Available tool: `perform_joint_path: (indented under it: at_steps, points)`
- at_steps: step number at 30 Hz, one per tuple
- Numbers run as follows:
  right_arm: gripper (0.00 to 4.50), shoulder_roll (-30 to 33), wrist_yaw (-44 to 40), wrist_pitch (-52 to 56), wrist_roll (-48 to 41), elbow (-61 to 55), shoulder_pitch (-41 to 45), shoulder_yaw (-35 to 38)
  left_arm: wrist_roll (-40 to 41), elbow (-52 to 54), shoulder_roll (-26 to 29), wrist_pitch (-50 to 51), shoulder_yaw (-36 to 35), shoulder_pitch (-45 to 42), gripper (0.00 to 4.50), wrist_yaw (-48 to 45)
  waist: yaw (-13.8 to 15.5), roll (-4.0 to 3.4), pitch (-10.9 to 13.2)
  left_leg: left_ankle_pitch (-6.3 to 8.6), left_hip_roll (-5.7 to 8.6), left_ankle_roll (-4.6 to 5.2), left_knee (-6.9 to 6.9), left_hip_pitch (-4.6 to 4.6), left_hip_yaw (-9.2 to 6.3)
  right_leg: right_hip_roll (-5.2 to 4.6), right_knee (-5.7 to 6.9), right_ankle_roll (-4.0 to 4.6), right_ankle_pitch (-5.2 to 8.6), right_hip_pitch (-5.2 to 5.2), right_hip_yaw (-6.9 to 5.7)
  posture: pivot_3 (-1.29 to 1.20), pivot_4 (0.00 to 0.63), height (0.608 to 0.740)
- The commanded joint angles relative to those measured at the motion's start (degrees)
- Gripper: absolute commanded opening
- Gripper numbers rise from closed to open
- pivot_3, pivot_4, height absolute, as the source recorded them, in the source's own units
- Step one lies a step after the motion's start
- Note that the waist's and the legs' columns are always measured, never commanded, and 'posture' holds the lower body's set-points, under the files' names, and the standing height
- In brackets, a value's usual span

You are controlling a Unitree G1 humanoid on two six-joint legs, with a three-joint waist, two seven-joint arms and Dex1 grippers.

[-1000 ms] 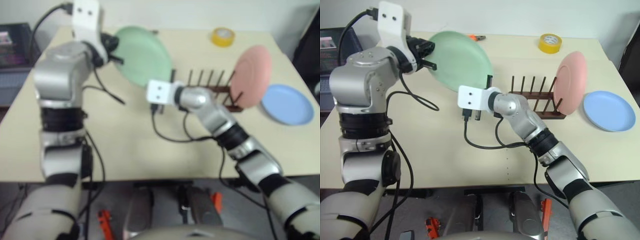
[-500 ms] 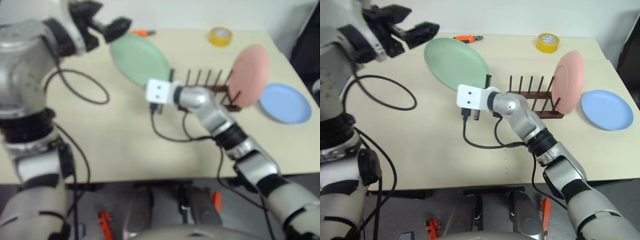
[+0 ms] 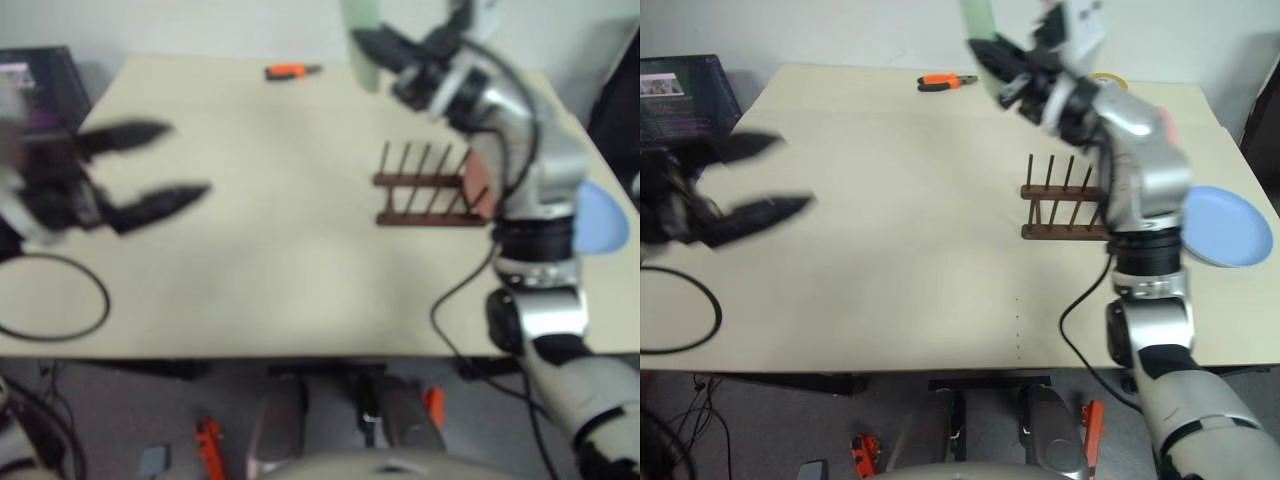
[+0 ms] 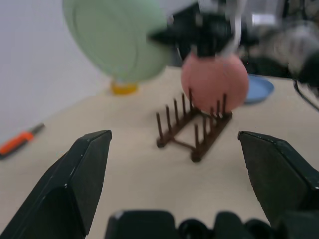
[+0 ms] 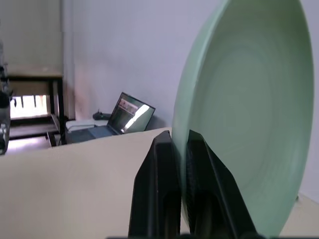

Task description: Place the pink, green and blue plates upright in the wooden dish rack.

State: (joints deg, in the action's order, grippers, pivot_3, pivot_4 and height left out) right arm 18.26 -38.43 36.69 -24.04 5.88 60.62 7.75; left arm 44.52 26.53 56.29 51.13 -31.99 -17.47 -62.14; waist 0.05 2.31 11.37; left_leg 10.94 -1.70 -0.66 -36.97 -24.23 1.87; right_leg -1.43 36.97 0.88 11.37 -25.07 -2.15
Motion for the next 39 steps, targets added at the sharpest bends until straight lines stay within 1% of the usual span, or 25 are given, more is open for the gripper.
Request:
perform_joint_path:
  at_steps: [1,3,5,7,10,16,22,29,33,35,39]
  points:
    - [0.00,6.4,1.0,11.4,-8.3,-4.4,0.9,7.9,-3.6,2.9,0.2,-5.5,10.7,3.2,4.46,-2.0,0.2,-0.02,0.0,0.00,0.00,0.00,0.01,-0.01,0.06,-0.10,-0.01,0.00,0.00,-0.02,0.00,0.00,0.150,0.740]
    - [0.00,10.2,1.8,17.5,-11.5,-4.9,-0.4,11.2,-7.8,2.4,-0.7,-8.5,18.3,3.1,4.46,-1.0,0.2,-0.02,0.0,0.00,-0.02,0.01,0.03,-0.13,0.11,-0.12,-0.01,0.01,0.00,-0.17,0.00,0.00,0.150,0.740]
    - [0.00,12.3,2.8,21.1,-13.6,-5.5,-1.6,13.1,-10.6,1.3,-1.5,-10.4,23.2,2.1,4.46,0.0,0.2,-0.04,0.0,0.01,-0.04,0.03,0.14,-0.14,0.13,-0.09,-0.01,0.08,0.04,-0.19,0.00,0.00,0.150,0.740]
    - [0.00,13.9,4.1,24.6,-15.8,-7.1,-3.9,15.2,-10.8,0.5,-3.2,-11.0,26.2,0.2,4.46,0.4,0.2,-0.03,0.0,0.02,-0.07,0.05,0.27,-0.14,0.13,0.02,-0.01,0.17,0.11,-0.23,0.00,0.00,0.150,0.740]
    - [0.00,15.4,4.2,28.7,-19.0,-10.0,-7.8,16.0,-10.6,-0.2,-4.2,-11.2,28.3,-1.5,4.46,0.3,-0.3,-0.04,0.0,0.04,-0.10,0.07,0.31,-0.16,0.12,0.22,0.01,-0.04,-0.01,-0.27,-0.01,0.00,0.150,0.740]
    - [0.00,15.1,6.9,29.2,-20.1,-10.3,-11.9,16.4,-11.2,-1.2,-3.8,-11.8,29.3,-2.2,4.46,-0.2,-0.6,-0.13,0.1,0.05,-0.08,0.10,0.32,-0.04,0.06,0.46,0.13,-0.02,0.00,-0.27,-0.08,0.00,0.150,0.740]
    - [0.00,14.4,8.7,29.5,-22.4,-9.5,-13.4,17.7,-11.2,-1.2,-3.6,-11.5,29.1,-2.0,4.46,0.2,-0.4,-0.13,0.1,0.05,-0.07,0.10,0.29,-0.09,0.04,0.47,0.04,0.01,0.02,-0.23,-0.04,0.00,0.150,0.740]
    - [0.00,14.1,10.2,31.1,-24.7,-9.7,-15.1,17.3,-11.7,-1.1,-3.4,-11.4,29.1,-1.8,4.46,0.8,-0.3,-0.13,0.1,0.05,-0.07,0.10,0.25,-0.19,0.08,0.43,-0.06,-0.23,-0.09,-0.24,0.02,0.00,0.150,0.740]
    - [0.00,14.4,11.0,30.9,-24.3,-10.0,-15.7,16.6,-12.1,-1.1,-3.2,-11.6,29.2,-1.8,4.46,0.9,-0.3,-0.13,0.1,0.05,-0.08,0.10,0.23,-0.18,0.06,0.42,-0.05,-0.18,-0.06,-0.24,0.01,0.00,0.150,0.740]
    - [0.00,15.0,10.9,30.3,-23.8,-10.0,-16.2,16.3,-12.0,-1.1,-3.3,-11.5,29.2,-1.9,4.46,1.0,-0.3,-0.13,0.1,0.05,-0.08,0.10,0.23,-0.18,0.07,0.42,-0.04,0.02,0.06,-0.25,0.01,0.00,0.150,0.740]
    - [0.00,15.9,11.0,28.9,-22.3,-9.4,-17.4,15.7,-12.2,-1.2,-3.4,-11.6,29.5,-2.2,4.46,0.9,-0.3,-0.13,0.1,0.05,-0.07,0.10,0.23,-0.19,0.05,0.42,-0.05,0.01,0.06,-0.25,-0.01,0.00,0.150,0.740]
